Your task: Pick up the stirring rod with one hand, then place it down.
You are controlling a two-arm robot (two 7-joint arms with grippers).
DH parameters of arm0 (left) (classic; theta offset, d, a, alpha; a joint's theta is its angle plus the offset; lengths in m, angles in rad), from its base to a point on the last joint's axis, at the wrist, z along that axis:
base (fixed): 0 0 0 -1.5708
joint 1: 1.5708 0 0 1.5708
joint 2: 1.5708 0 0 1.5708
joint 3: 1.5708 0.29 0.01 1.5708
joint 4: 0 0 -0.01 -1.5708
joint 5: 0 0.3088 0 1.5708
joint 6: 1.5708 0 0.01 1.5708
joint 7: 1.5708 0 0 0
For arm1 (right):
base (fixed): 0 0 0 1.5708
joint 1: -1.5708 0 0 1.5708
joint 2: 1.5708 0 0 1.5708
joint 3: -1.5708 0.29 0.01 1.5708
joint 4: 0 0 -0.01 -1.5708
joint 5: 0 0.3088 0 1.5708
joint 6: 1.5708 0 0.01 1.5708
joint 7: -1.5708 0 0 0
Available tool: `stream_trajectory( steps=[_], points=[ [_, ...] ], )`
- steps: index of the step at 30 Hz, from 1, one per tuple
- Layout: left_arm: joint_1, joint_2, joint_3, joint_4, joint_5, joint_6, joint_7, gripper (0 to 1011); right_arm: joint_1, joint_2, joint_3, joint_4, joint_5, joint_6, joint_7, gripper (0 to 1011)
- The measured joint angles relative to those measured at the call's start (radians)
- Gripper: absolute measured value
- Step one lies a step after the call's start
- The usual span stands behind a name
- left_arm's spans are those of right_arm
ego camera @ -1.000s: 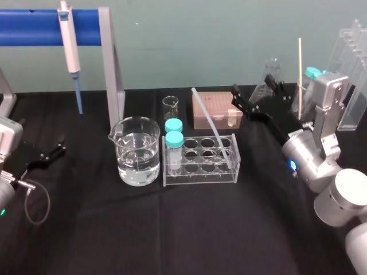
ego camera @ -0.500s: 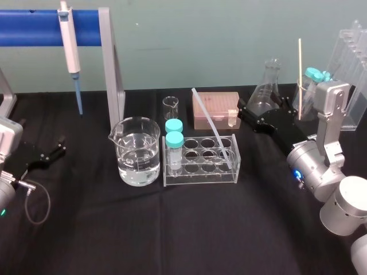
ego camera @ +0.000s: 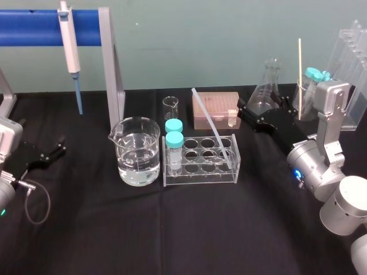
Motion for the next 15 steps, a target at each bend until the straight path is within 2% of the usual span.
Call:
stream_trajectory(
  steps=[15],
  points=[
    [0.000,0.000,0.000,0.000,0.000,0.000,0.000,1000,0.000,0.000,0.000,0.000,0.001,-0.001,-0.001,1002]
  ],
)
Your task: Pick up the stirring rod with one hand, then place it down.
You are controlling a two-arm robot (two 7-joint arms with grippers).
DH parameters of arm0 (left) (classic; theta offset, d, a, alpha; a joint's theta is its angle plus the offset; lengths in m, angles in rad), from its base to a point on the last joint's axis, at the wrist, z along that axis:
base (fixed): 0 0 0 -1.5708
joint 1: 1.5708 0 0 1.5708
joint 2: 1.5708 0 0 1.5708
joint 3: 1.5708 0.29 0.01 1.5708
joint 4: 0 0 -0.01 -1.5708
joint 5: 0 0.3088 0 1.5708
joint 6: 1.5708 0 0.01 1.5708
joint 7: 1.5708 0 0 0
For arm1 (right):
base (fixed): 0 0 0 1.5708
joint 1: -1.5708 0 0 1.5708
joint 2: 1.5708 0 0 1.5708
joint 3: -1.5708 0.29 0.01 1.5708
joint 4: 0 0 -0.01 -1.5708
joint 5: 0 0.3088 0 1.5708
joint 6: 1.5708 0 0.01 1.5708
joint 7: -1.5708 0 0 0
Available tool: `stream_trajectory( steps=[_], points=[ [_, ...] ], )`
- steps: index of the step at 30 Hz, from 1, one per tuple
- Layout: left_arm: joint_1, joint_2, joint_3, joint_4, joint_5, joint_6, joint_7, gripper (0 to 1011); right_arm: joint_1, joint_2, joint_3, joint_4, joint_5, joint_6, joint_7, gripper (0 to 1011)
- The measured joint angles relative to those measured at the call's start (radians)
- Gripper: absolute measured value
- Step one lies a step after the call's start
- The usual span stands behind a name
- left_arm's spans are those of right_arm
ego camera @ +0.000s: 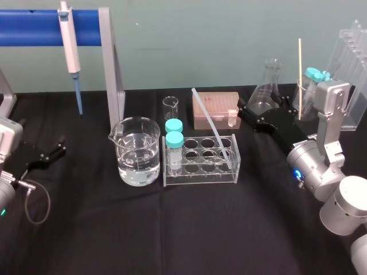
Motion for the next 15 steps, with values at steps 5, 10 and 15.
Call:
stream_trajectory(
  steps=[5,10,15],
  points=[
    [0.000,0.000,0.000,0.000,0.000,0.000,0.000,1000,0.000,0.000,0.000,0.000,0.000,0.000,0.000,1002],
    [0.000,0.000,0.000,0.000,0.000,0.000,0.000,1000,0.000,0.000,0.000,0.000,0.000,0.000,0.000,1002],
    [0.000,0.000,0.000,0.000,0.000,0.000,0.000,1000,0.000,0.000,0.000,0.000,0.000,0.000,0.000,1002]
  ],
)
